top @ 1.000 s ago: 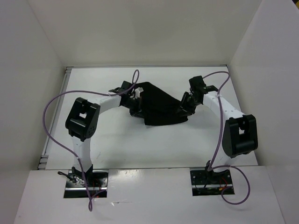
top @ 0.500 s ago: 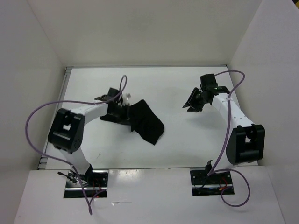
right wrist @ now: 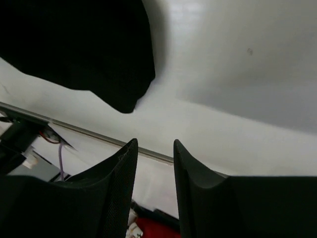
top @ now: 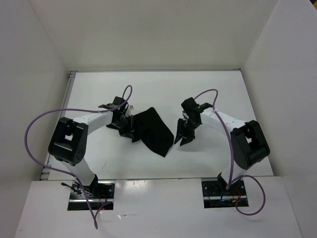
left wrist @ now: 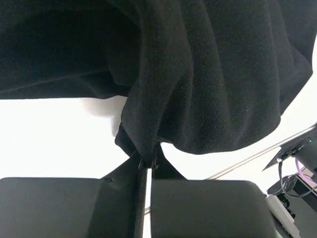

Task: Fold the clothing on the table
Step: Flatten the skirt out

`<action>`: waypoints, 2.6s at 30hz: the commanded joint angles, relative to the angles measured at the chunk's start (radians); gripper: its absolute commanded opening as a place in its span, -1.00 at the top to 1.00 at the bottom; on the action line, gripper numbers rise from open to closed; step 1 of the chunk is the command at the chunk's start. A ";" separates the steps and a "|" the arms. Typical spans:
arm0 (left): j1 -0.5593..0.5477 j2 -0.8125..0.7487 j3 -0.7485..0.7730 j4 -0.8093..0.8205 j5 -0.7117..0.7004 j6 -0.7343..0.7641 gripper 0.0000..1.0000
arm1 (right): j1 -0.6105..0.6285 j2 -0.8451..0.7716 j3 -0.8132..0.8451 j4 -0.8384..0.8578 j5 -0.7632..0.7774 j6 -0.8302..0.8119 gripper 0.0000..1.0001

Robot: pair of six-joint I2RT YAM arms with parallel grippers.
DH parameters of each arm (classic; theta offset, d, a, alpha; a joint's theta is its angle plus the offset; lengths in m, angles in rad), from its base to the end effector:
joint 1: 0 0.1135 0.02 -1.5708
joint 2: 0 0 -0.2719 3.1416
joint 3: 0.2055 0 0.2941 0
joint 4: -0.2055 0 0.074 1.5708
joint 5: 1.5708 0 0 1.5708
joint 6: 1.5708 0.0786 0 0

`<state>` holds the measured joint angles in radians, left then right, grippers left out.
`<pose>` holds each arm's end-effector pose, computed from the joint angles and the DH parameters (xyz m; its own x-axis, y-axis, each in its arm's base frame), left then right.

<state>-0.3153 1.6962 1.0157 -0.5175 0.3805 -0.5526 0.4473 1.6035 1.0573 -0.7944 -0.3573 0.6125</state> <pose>0.3418 -0.1422 0.1119 -0.9723 -0.1955 -0.1285 -0.1102 0.8672 -0.4856 0.2945 0.1717 0.1432 -0.9926 0.1212 0.0091 0.1143 0.9050 0.4098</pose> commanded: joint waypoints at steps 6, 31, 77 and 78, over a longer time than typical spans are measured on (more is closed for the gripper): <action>0.005 -0.024 0.020 -0.019 -0.012 0.002 1.00 | 0.093 0.090 -0.046 0.089 -0.075 0.084 0.19; 0.035 -0.061 -0.029 -0.010 -0.003 0.002 1.00 | 0.205 0.295 0.041 0.247 -0.081 0.188 0.40; 0.248 0.104 0.981 -0.138 0.084 0.099 1.00 | -0.236 0.250 1.152 -0.260 0.149 -0.168 1.00; 0.248 0.077 0.869 -0.103 0.102 0.070 1.00 | -0.236 0.221 1.048 -0.226 0.132 -0.168 1.00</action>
<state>-0.0917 1.7809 2.1418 -0.6285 0.4824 -0.4767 0.2352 1.8416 2.3268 -0.9691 -0.2363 0.4767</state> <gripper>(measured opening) 0.020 0.028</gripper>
